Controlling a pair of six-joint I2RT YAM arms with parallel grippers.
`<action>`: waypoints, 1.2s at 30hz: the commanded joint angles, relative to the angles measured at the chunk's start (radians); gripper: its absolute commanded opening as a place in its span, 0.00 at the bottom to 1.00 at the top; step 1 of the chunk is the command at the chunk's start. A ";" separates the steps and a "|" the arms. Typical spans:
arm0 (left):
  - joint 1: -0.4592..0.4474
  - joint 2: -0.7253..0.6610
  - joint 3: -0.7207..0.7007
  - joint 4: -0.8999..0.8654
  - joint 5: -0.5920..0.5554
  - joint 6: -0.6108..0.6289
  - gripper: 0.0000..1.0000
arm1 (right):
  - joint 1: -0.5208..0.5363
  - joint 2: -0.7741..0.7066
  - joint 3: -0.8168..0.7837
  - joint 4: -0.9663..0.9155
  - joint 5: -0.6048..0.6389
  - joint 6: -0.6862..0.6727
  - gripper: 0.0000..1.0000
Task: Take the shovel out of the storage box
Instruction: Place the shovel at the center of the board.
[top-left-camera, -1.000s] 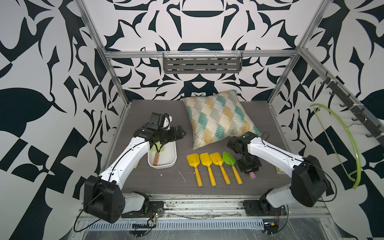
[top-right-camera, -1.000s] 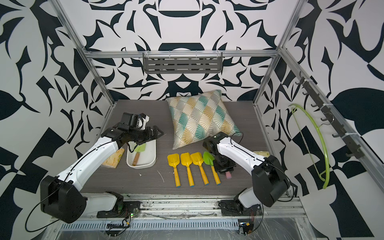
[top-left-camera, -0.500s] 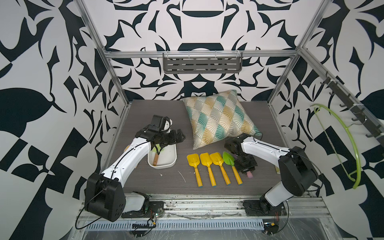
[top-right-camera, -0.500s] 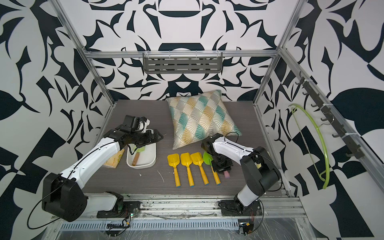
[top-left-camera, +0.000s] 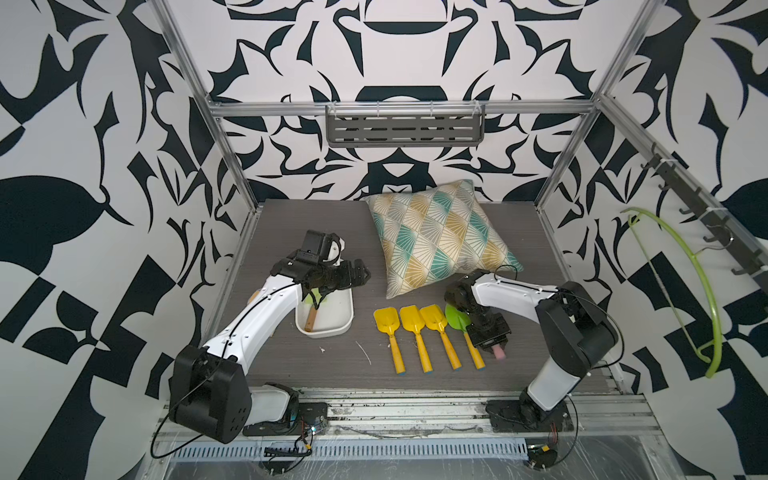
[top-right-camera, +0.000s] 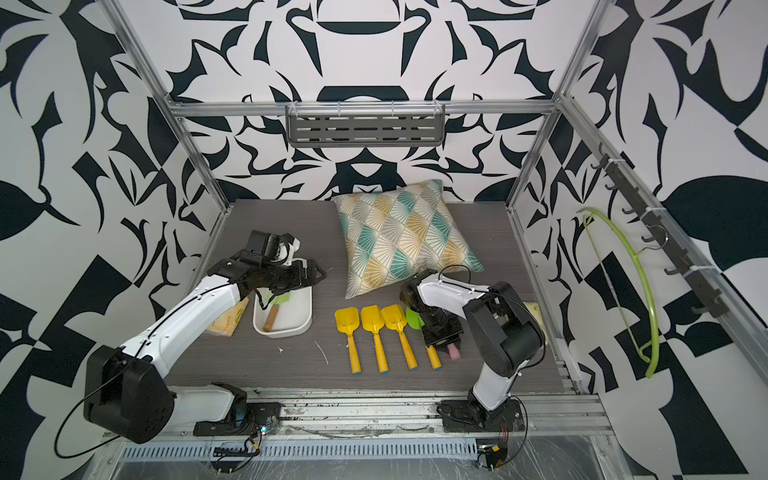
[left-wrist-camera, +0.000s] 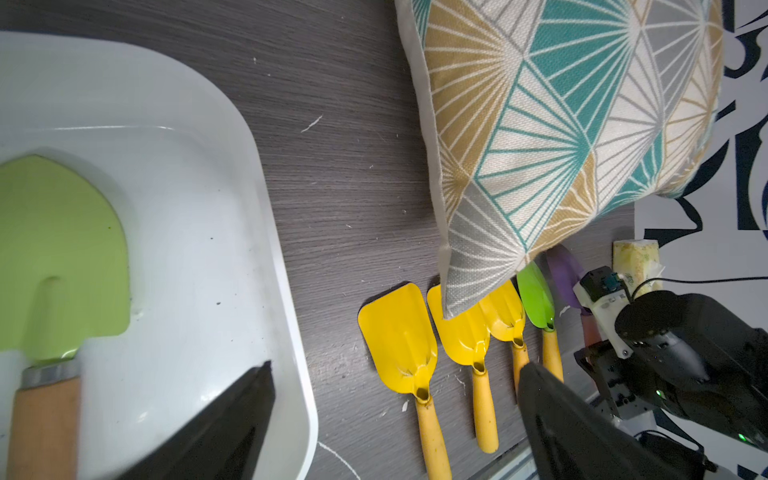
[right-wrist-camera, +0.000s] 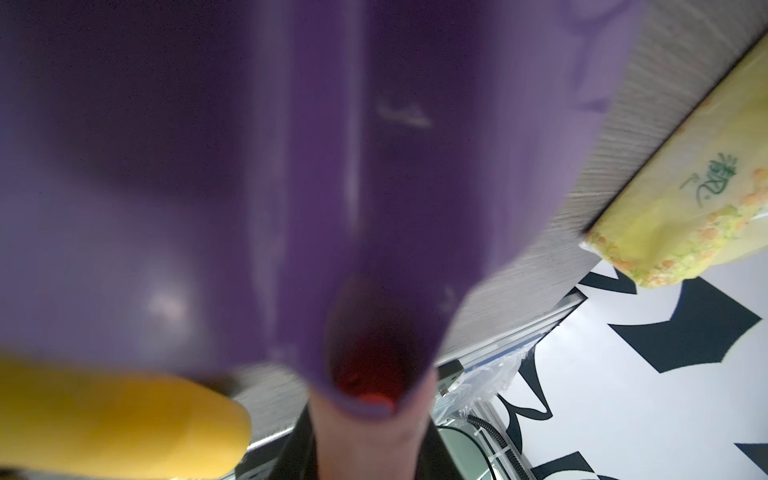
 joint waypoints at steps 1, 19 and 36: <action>0.003 -0.011 -0.019 -0.018 -0.008 0.016 0.99 | -0.005 0.067 -0.013 -0.024 -0.043 -0.044 0.14; 0.003 -0.020 -0.019 -0.020 -0.020 0.033 0.99 | -0.005 0.075 -0.014 -0.014 -0.098 -0.044 0.31; 0.098 0.014 -0.009 -0.094 -0.050 -0.022 0.99 | -0.004 0.071 -0.012 -0.022 -0.079 -0.020 0.36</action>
